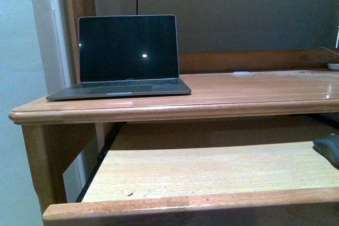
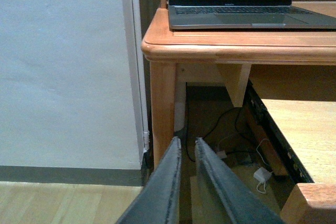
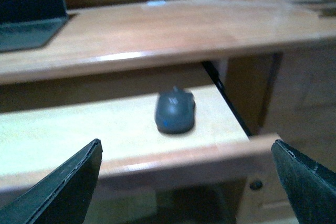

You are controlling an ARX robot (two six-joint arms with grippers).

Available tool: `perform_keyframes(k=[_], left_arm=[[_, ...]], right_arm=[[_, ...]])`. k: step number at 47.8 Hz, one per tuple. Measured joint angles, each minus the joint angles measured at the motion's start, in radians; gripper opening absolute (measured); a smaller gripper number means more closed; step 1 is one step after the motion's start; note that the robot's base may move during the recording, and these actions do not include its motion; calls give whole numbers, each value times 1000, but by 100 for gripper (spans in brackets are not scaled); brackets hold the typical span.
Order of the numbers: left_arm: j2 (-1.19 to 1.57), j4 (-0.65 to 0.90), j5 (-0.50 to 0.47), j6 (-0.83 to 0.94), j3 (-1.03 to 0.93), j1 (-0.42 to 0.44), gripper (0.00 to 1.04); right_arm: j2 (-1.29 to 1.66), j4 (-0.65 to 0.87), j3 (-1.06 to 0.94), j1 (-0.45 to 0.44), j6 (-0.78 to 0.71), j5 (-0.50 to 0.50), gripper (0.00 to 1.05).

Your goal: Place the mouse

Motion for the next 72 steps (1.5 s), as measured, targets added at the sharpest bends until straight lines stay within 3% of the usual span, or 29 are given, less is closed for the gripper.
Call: perform_keyframes(k=[2, 9, 10, 20, 25, 48, 68, 72], left_arm=[[-29, -8, 10, 0, -18, 12, 3], [-100, -41, 32, -4, -62, 36, 3], [-175, -77, 125, -4, -92, 126, 3], [-332, -189, 125, -4, -150, 127, 3], [-359, -176, 125, -4, -179, 127, 3], [-573, -382, 125, -4, -179, 127, 3], [-685, -494, 125, -4, -179, 127, 3], [-772, -612, 126, -5, -179, 127, 3]], right_arm=[[119, 72, 68, 9, -27, -15, 97], [392, 141, 217, 39, -107, -38, 97], [808, 114, 438, 74, -279, 76, 97], [934, 100, 504, 76, -323, 151, 97], [983, 96, 528, 81, -325, 160, 97], [1152, 9, 651, 41, -297, 196, 97], [1186, -81, 712, -31, -169, 85, 97], [1188, -97, 719, -40, -143, 52, 89]])
